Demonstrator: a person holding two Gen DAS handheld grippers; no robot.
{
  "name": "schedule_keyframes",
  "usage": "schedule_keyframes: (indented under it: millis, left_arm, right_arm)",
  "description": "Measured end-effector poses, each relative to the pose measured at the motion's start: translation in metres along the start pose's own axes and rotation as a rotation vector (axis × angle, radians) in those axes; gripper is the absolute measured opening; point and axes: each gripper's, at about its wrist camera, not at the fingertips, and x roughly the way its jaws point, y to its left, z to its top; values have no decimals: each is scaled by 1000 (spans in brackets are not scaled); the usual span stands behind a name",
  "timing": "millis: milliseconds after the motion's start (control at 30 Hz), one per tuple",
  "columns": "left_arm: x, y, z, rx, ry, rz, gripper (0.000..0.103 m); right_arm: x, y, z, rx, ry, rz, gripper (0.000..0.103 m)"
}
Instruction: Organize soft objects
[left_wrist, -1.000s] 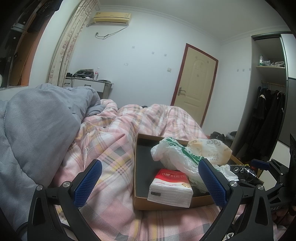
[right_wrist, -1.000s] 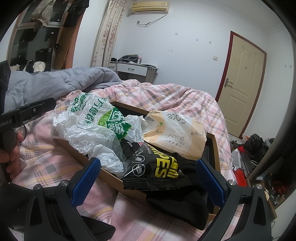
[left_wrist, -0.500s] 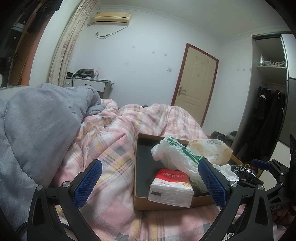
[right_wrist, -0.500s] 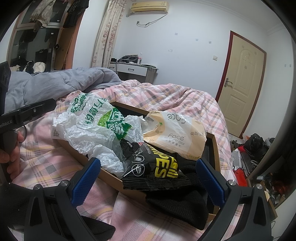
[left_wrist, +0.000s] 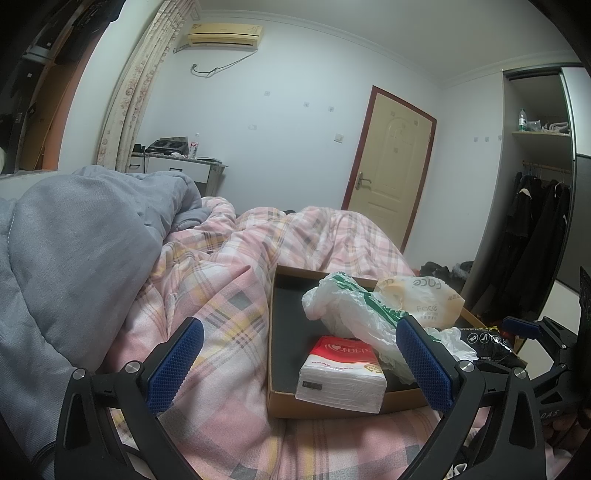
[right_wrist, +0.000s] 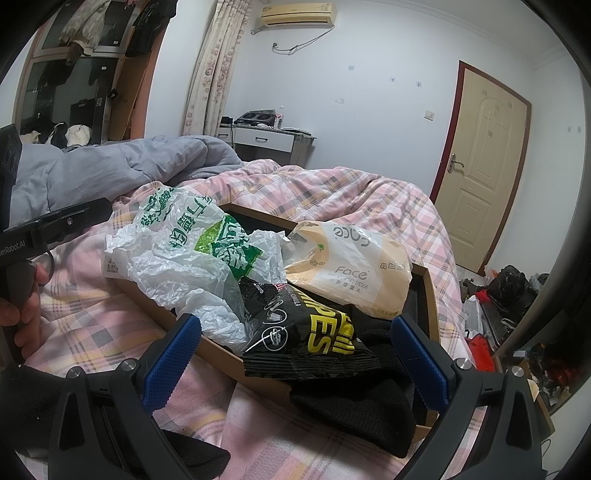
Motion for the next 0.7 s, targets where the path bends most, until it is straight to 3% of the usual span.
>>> schedule_keyframes:
  millis: [700]
  left_arm:
    - [0, 0, 0, 0, 1, 0, 103]
  right_arm:
    - [-6, -3, 2, 33, -42, 6, 102]
